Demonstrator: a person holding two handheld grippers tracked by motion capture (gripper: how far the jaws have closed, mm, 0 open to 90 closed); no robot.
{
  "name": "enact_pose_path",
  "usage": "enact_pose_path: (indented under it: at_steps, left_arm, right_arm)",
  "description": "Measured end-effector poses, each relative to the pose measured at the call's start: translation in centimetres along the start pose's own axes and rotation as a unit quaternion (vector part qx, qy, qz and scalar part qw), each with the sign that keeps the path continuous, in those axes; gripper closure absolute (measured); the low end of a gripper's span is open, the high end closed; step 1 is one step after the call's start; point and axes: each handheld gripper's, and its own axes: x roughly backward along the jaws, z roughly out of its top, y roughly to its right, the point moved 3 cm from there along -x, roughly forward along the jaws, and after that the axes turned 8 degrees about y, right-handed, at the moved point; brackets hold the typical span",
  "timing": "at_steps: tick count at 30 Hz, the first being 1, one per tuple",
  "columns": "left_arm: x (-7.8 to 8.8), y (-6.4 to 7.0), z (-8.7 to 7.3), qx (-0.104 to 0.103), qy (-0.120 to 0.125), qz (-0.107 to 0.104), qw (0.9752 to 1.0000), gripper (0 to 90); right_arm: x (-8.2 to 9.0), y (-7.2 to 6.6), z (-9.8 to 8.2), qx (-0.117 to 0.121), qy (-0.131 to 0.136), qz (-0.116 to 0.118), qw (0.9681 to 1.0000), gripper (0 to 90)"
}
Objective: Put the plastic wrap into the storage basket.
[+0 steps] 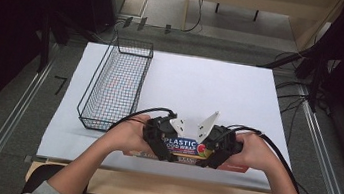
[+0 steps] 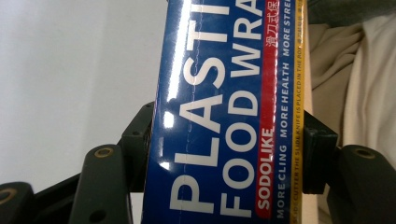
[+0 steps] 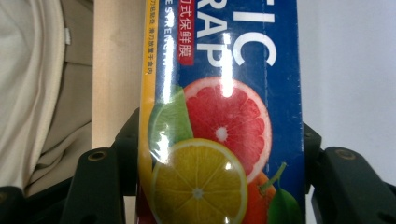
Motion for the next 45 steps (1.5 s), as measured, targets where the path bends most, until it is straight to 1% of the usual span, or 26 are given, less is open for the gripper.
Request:
enact_pose_path:
  at_steps: [3,4,6,9,11,12,13,14,15,18,19,21,22,23,24,25,26,28,30,34,38,39,40,42,43,45]
  left_arm:
    - [0.1,0.2,0.0,-0.002,0.002,0.005,1.0000,39.4]
    - [0.2,0.3,0.1,-0.006,0.004,0.009,0.9999,39.6]
    - [0.3,0.4,0.1,-0.010,0.005,0.015,0.9998,39.8]
    - [0.3,0.4,0.1,-0.011,0.005,0.014,0.9998,39.9]
    - [0.4,0.4,-0.1,-0.010,0.001,0.018,0.9998,40.0]
    - [0.4,0.4,-0.1,-0.006,-0.001,0.020,0.9998,40.0]
    - [0.4,0.4,-0.2,-0.004,0.000,0.023,0.9997,40.0]
    - [0.4,0.4,-0.2,-0.004,0.000,0.023,0.9997,40.1]
    - [0.6,0.3,-0.3,0.004,0.000,0.020,0.9998,40.1]
    - [0.6,0.2,-0.4,0.007,0.005,0.021,0.9997,40.1]
    - [0.6,0.1,-0.4,0.016,0.006,0.022,0.9996,40.0]
    - [0.6,0.0,-0.6,0.015,0.001,0.028,0.9995,40.0]
    - [0.6,-0.1,-0.6,0.015,-0.001,0.028,0.9995,40.0]
    - [0.5,-0.1,-0.7,0.017,0.000,0.031,0.9994,40.0]
    - [0.5,-0.1,-0.7,0.020,-0.001,0.031,0.9993,40.0]
    - [0.5,-0.2,-0.7,0.022,-0.001,0.033,0.9992,40.0]
    - [0.5,-0.3,-0.8,0.029,0.000,0.034,0.9990,40.0]
    - [0.6,-0.4,-0.8,0.036,0.001,0.038,0.9987,40.1]
    - [0.7,-0.5,-0.9,0.035,0.004,0.042,0.9985,40.0]
    - [1.1,-0.6,-1.1,0.040,0.003,0.046,0.9981,40.0]
    - [1.3,-1.0,-1.2,0.052,0.003,0.053,0.9972,40.0]
    - [1.3,-1.0,-1.3,0.061,0.004,0.053,0.9967,40.0]
    - [1.4,-1.1,-1.3,0.065,0.006,0.055,0.9963,40.0]
    - [1.6,-1.3,-1.4,0.072,0.008,0.061,0.9955,40.0]
    - [1.7,-1.4,-1.4,0.072,0.007,0.062,0.9954,40.0]
    - [2.0,-1.5,-1.5,0.079,0.012,0.066,0.9946,40.0]
  right_arm:
    - [0.0,0.0,-0.1,0.006,0.003,0.001,1.0000,40.4]
    - [0.0,0.0,-0.1,0.006,0.004,0.001,1.0000,40.2]
    - [0.1,-0.1,-0.1,0.012,0.008,-0.005,0.9999,39.7]
    - [0.2,-0.2,-0.1,0.010,0.009,-0.007,0.9999,39.0]
    - [0.3,-0.1,-0.1,0.004,0.020,-0.004,0.9998,36.0]
    - [0.4,0.0,-0.1,-0.003,0.029,-0.005,0.9996,33.7]
    - [0.6,0.1,-0.2,-0.008,0.034,0.000,0.9994,32.4]
    - [0.8,0.3,-0.3,-0.015,0.036,-0.002,0.9992,31.4]
    - [1.0,0.4,-0.4,-0.017,0.039,-0.008,0.9990,30.5]
    - [1.3,0.5,-0.6,-0.020,0.045,-0.010,0.9987,29.2]
    - [1.5,0.7,-0.7,-0.018,0.050,-0.018,0.9984,27.7]
    - [1.7,0.6,-0.8,-0.021,0.053,-0.017,0.9982,25.7]
    - [1.8,0.7,-0.8,-0.015,0.059,-0.024,0.9979,25.3]
    - [2.0,0.6,-0.9,-0.019,0.060,-0.022,0.9978,24.6]
    - [2.2,0.8,-0.9,-0.014,0.068,-0.028,0.9972,23.5]
    - [2.4,0.8,-0.9,-0.019,0.074,-0.033,0.9965,22.4]
    - [2.7,0.8,-1.0,-0.024,0.080,-0.039,0.9958,22.4]
    - [3.2,1.0,-1.1,-0.031,0.089,-0.052,0.9942,21.8]
    - [3.6,1.3,-1.4,-0.040,0.090,-0.061,0.9933,20.8]
    - [4.5,1.9,-2.1,-0.062,0.103,-0.081,0.9894,20.8]
    - [5.4,2.1,-2.8,-0.062,0.115,-0.098,0.9866,20.8]
    - [5.6,2.2,-2.9,-0.059,0.118,-0.103,0.9859,20.8]
    - [5.9,2.2,-3.1,-0.059,0.123,-0.111,0.9845,20.8]
    - [6.3,2.3,-3.4,-0.062,0.130,-0.117,0.9826,20.7]
    - [6.4,2.4,-3.6,-0.065,0.132,-0.121,0.9817,20.7]
    - [6.5,2.6,-4.1,-0.071,0.135,-0.133,0.9793,20.7]
